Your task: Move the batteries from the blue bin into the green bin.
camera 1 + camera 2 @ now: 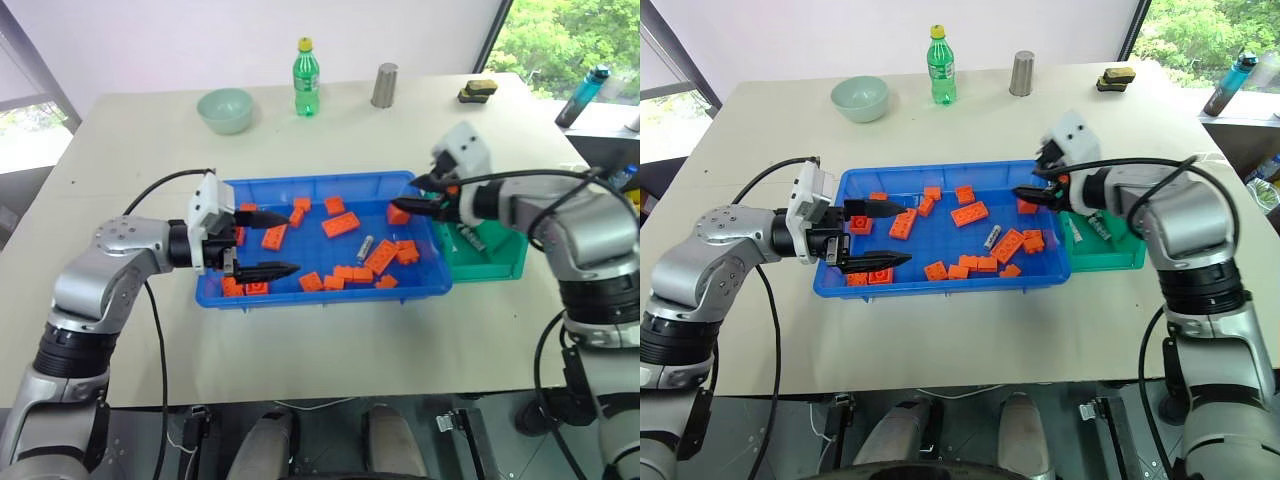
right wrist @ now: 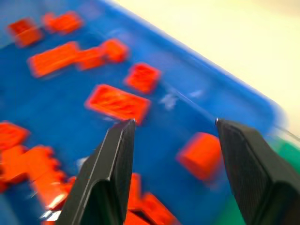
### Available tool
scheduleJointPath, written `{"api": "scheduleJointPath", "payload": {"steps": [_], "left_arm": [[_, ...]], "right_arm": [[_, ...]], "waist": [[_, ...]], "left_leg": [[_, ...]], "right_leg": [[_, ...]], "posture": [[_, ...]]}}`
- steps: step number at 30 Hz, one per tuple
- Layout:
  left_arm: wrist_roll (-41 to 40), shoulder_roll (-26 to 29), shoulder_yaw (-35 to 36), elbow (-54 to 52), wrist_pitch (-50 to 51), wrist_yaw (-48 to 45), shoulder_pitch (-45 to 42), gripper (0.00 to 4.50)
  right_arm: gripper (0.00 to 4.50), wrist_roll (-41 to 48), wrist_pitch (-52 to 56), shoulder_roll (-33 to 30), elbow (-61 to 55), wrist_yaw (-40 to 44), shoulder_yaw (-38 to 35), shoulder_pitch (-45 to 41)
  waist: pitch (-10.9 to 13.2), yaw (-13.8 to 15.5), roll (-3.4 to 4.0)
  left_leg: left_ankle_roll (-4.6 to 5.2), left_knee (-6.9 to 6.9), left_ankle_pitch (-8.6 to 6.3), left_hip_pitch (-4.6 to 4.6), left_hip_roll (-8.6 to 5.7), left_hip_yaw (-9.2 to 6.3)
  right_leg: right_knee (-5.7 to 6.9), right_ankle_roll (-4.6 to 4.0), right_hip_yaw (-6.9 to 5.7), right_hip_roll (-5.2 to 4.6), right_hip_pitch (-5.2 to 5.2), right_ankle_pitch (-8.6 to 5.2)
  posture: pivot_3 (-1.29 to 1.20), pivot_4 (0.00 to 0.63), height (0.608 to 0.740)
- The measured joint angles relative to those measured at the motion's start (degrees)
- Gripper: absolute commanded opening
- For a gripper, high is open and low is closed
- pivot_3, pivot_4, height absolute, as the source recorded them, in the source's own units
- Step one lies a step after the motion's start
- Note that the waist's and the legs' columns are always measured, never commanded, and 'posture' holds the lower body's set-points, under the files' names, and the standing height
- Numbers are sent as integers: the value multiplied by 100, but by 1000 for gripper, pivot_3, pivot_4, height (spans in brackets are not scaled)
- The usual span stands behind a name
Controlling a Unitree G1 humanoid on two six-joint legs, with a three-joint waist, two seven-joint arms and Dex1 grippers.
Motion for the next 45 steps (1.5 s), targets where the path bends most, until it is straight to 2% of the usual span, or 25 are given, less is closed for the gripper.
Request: {"api": "scheduleJointPath", "payload": {"steps": [1,11,21,24,27,29,34,40,45], "left_arm": [[-1,13,2,-3,0,2,20,4500],[-24,134,30,-316,24,50,271,4500],[-43,171,138,-457,77,185,380,4500],[-43,174,168,-457,102,218,381,4500],[-43,169,174,-457,112,228,379,4500],[-43,167,174,-456,114,230,377,4500],[-40,161,174,-446,113,218,348,4500],[-26,105,128,-397,112,149,229,4500],[-23,89,112,-355,107,67,192,4500]], "right_arm": [[4426,-109,-156,5,86,141,238,-20],[4426,-802,-962,211,742,970,1231,-36],[4426,-1465,-1502,531,1506,1134,1439,-75],[3534,-1565,-1546,597,1537,1160,1428,-78],[2270,-1566,-1472,647,1477,1165,1414,-78],[2265,-1559,-1377,648,1427,1162,1389,-78],[2265,-1365,-899,648,1060,1109,958,-84],[2265,-654,410,650,483,621,-398,-580],[2265,-484,809,-83,243,366,-1059,-401]], "waist": [[0,6,0],[0,-6,-1],[0,1,-2],[0,0,-2],[0,-4,-2],[0,-1,-2],[0,0,-2],[0,18,-2],[-1,106,-3]], "left_leg": [[0,1,0,0,-1,-2],[-1,0,0,0,-1,-6],[-1,1,0,0,-2,-9],[-1,2,0,0,-2,-10],[-1,2,1,0,-2,-10],[-1,2,1,0,-3,-10],[-1,1,1,0,-3,-11],[-1,0,0,-1,-3,-12],[0,1,0,-1,-8,-10]], "right_leg": [[0,0,-1,0,0,0],[0,0,-2,0,-1,0],[-1,0,-3,0,0,0],[-1,0,-3,0,1,0],[-1,0,-3,0,0,0],[-1,0,-3,0,0,0],[-1,0,-3,0,0,0],[-1,0,-4,0,1,0],[-2,0,-4,-5,2,0]], "posture": [[0,150,727],[0,150,727],[0,150,727],[0,150,727],[0,150,727],[0,150,727],[0,150,727],[0,150,727],[0,150,727]]}}
